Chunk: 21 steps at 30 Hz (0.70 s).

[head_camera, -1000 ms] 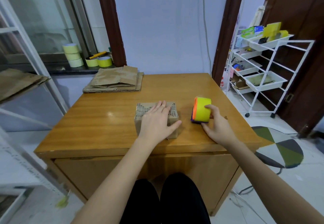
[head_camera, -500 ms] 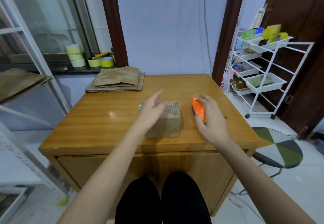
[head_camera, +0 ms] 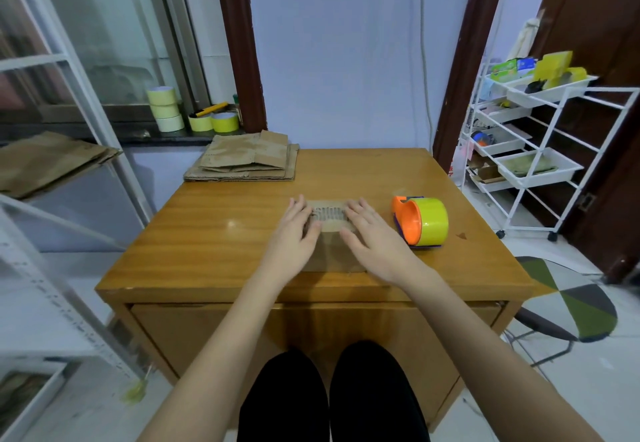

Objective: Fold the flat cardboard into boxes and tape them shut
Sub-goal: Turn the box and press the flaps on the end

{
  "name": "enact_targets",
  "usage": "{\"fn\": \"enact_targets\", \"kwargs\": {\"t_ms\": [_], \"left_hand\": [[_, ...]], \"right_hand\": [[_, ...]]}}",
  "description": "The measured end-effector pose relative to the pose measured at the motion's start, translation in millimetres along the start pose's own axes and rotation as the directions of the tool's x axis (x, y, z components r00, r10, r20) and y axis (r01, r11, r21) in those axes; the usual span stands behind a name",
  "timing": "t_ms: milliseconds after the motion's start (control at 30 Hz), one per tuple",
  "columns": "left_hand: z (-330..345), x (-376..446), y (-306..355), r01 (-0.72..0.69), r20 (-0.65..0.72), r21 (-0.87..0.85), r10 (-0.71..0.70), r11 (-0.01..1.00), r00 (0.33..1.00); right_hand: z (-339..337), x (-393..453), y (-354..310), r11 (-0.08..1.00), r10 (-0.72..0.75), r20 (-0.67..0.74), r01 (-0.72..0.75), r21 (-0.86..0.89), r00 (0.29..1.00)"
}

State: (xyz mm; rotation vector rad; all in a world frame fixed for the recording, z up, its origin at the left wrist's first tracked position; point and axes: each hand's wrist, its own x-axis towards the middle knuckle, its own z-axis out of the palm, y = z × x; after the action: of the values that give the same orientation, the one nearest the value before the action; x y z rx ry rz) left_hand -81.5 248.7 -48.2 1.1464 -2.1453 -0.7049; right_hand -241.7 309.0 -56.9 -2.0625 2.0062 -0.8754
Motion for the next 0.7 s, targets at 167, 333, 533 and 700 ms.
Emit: {"fn": "enact_targets", "kwargs": {"t_ms": [167, 333, 533, 700], "left_hand": [[8.5, -8.7, -0.1, 0.162, -0.086, -0.465, -0.226, 0.871, 0.970], [13.3, -12.7, 3.2, 0.206, -0.053, -0.653, -0.315, 0.729, 0.948], [16.8, -11.6, 5.9, 0.233, -0.066, -0.692, -0.381, 0.684, 0.922], [12.8, -11.7, 7.6, 0.296, -0.023, -0.637, -0.401, 0.712, 0.916]], "right_hand": [[2.0, -13.5, -5.0, 0.780, 0.242, -0.006, -0.191, 0.596, 0.970], [18.2, -12.1, -12.0, 0.646, 0.329, 0.004, -0.228, 0.729, 0.944], [23.3, -4.8, -12.7, 0.534, 0.443, -0.016, -0.249, 0.808, 0.896], [29.1, -13.4, -7.8, 0.565, 0.440, 0.014, -0.289, 0.773, 0.898]]}}
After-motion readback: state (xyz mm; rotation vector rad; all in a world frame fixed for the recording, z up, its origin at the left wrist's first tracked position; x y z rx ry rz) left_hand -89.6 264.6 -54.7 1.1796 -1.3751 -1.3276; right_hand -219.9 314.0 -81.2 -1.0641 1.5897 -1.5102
